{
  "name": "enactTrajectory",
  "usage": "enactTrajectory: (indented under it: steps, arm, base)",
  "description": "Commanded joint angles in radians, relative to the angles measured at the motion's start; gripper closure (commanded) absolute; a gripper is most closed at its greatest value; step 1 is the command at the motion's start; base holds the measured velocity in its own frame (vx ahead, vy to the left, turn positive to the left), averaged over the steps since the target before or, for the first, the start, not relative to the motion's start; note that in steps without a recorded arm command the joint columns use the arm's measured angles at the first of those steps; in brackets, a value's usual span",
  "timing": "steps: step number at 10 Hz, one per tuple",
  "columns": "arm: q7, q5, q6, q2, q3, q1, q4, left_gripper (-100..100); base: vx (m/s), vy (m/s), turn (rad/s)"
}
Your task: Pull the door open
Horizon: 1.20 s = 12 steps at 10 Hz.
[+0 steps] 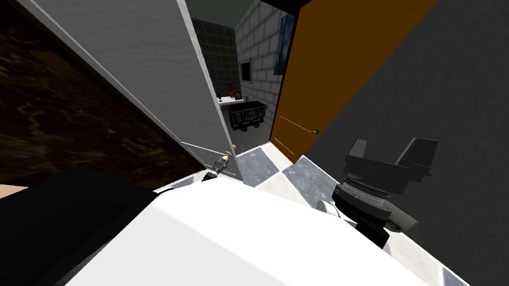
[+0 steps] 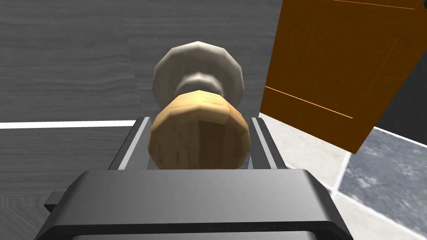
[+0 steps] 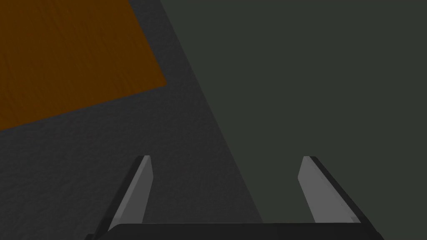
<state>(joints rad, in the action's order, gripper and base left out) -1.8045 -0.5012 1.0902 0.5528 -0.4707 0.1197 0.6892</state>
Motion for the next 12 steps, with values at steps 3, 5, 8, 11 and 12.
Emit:
enactTrajectory:
  steps: [3,5,8,11,12]
  arm:
    - [-0.028,0.012,0.055,0.020,-0.023,0.016,-0.019,100]
    - [-0.044,0.019,0.087,0.033,-0.037,0.027,-0.029,100]
    - [-0.050,0.024,0.093,0.042,-0.046,0.037,-0.021,100]
    - [-0.063,0.028,0.127,0.046,-0.059,0.042,-0.046,100]
    - [-0.067,0.028,0.139,0.048,-0.063,0.043,-0.055,100]
  base:
    - [-0.181,0.068,-0.122]
    - [-0.204,0.070,-0.129]
    - [-0.166,0.057,-0.082]
    - [-0.179,0.062,-0.161]
    - [-0.199,0.062,-0.140]
